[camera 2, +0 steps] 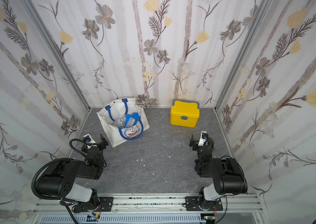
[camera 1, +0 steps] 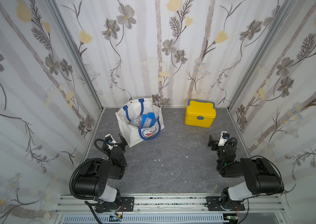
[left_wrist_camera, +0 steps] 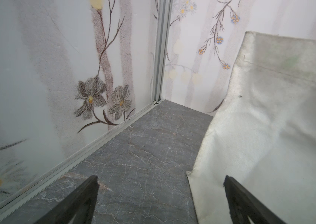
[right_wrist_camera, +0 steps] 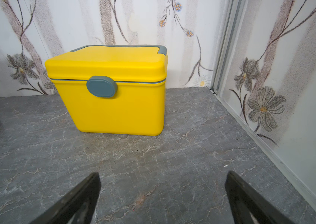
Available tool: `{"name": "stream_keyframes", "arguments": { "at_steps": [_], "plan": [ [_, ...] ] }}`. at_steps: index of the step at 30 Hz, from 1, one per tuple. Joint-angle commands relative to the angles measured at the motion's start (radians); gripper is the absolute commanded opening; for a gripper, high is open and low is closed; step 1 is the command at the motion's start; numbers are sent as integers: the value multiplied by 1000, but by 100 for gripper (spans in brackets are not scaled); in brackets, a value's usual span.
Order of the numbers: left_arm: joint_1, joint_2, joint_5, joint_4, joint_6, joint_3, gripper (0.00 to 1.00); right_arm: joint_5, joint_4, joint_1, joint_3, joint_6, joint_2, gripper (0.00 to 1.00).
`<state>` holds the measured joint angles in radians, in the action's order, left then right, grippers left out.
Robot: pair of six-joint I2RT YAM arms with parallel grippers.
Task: Put the compass set into the canvas bag
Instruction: Reset both arms
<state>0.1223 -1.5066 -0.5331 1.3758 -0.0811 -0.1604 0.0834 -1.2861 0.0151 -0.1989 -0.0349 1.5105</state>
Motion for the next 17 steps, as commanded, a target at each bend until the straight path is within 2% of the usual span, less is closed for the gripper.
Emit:
{"name": "stream_keyframes", "arguments": {
  "at_steps": [1,2,3,4,6,8,11,14,17],
  "plan": [
    [-8,-60,167,176,46,39,100,-11,-19,2,-6,2,1,99],
    [-9,-123,158,271,61,45,100,-11,-18,2,-6,2,1,99],
    [-8,-124,162,302,59,56,100,-10,-18,2,-7,1,1,100],
    [-15,-79,171,215,32,55,100,-11,-19,2,-5,1,1,99],
    [-36,-114,176,268,29,49,100,-10,-19,2,-5,2,1,100],
    [-42,-78,182,166,6,30,100,-11,-19,2,-7,2,1,100],
    [-44,-78,184,102,4,-4,100,-12,-18,2,-7,3,2,100],
    [-42,-81,183,87,10,-15,100,-73,-10,0,-14,18,5,100],
    [-41,-83,183,92,12,-14,100,-53,-22,0,-6,18,2,99]
  ]
}}
